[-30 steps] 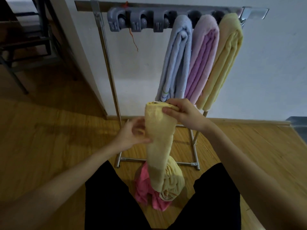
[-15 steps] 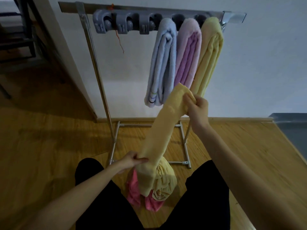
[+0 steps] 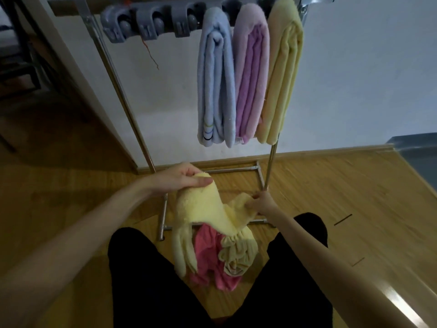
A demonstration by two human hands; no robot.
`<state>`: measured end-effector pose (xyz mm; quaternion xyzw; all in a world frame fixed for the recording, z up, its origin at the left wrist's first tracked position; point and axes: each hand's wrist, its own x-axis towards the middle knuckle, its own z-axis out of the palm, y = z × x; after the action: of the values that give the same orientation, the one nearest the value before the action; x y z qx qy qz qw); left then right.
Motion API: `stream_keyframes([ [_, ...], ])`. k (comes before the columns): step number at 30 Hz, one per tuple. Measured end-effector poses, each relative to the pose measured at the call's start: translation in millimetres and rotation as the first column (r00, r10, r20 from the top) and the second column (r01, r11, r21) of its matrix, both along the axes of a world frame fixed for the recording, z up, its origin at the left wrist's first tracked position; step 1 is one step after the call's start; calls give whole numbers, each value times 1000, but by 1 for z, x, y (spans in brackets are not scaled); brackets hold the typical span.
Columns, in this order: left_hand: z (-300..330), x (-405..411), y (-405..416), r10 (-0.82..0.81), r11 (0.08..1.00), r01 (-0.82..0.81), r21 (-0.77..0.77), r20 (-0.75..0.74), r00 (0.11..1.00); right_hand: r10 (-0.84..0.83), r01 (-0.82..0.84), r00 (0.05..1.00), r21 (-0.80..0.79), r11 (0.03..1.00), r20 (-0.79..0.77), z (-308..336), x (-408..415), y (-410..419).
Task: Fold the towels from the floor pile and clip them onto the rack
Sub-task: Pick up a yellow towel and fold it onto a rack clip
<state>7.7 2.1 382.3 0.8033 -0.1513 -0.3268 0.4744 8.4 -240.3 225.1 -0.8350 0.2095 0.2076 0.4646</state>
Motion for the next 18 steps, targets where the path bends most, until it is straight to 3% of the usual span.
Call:
stream_keyframes([
  [3,20,3,-10,-111,991,112,77,-17,994,245,-243,969,-50,969,36,10,-4,12],
  [5,28,5,-16,-169,978,174,111,-49,984,296,-342,926,192,920,234,22,-2,14],
  [7,31,7,-19,-207,966,216,141,-73,976,277,-419,905,556,718,324,42,-2,16],
  [8,32,8,-20,-214,963,223,148,-77,974,311,-455,891,665,593,331,54,-3,18],
  [10,33,11,-20,-227,961,233,152,-53,972,443,-551,815,737,392,373,78,-3,23],
  [12,36,14,-19,-242,958,243,150,-27,970,552,-626,725,728,279,412,92,-2,27],
  [13,38,14,-17,-251,957,251,148,-19,968,595,-651,692,708,273,408,97,-1,29],
  [18,51,20,6,-256,953,246,175,34,966,653,-739,661,473,479,370,119,5,28],
])
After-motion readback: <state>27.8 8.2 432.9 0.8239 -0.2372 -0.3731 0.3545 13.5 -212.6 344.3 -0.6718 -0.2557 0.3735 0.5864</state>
